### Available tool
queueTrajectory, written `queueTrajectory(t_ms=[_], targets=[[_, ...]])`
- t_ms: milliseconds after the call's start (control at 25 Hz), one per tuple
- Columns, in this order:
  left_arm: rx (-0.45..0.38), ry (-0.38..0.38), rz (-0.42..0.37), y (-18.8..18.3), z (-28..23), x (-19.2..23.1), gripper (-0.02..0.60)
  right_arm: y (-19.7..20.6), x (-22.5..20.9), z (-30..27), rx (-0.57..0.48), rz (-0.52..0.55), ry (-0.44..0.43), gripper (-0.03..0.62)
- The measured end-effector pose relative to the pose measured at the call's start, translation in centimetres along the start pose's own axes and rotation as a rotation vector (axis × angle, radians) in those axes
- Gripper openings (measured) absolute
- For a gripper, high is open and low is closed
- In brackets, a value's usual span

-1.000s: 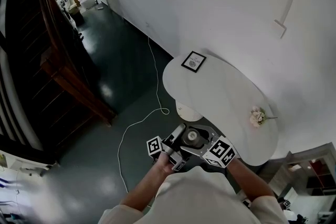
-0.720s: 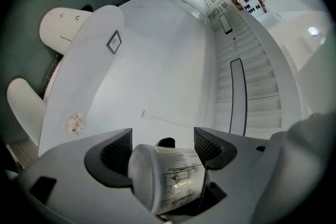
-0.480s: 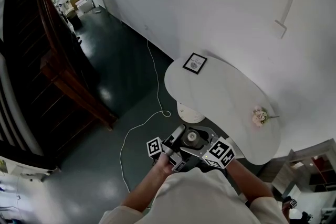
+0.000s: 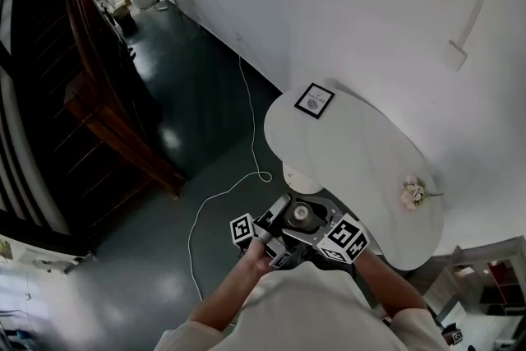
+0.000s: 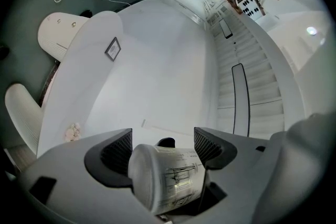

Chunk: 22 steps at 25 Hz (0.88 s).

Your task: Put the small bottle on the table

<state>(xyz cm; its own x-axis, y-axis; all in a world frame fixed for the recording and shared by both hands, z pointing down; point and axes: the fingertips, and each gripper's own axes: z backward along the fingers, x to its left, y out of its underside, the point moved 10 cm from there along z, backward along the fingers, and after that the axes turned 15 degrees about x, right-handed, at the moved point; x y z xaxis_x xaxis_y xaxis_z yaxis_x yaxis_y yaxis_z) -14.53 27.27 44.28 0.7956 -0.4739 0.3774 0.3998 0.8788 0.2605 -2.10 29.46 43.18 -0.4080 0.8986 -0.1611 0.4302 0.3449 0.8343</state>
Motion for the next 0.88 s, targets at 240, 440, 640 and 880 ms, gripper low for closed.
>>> queueTrajectory(t_ms=[240, 440, 640, 880], targets=[[-0.016, -0.029, -0.005, -2.6, 0.4, 2.8, 0.359, -0.3, -4.0, -0.6, 0.006, -0.001, -0.033, 0.35], [-0.04, -0.05, -0.014, -4.8, 0.8, 5.2, 0.359, -0.5, -7.7, -1.2, 0.012, -0.009, -0.067, 0.35], [-0.059, -0.069, -0.032, -7.2, 0.7, 7.7, 0.359, -1.1, -11.4, -1.5, 0.013, -0.007, -0.093, 0.35], [-0.063, -0.098, -0.053, -9.3, 0.0, 10.6, 0.359, -1.4, -15.4, -0.9, 0.017, 0.022, -0.135, 0.35]])
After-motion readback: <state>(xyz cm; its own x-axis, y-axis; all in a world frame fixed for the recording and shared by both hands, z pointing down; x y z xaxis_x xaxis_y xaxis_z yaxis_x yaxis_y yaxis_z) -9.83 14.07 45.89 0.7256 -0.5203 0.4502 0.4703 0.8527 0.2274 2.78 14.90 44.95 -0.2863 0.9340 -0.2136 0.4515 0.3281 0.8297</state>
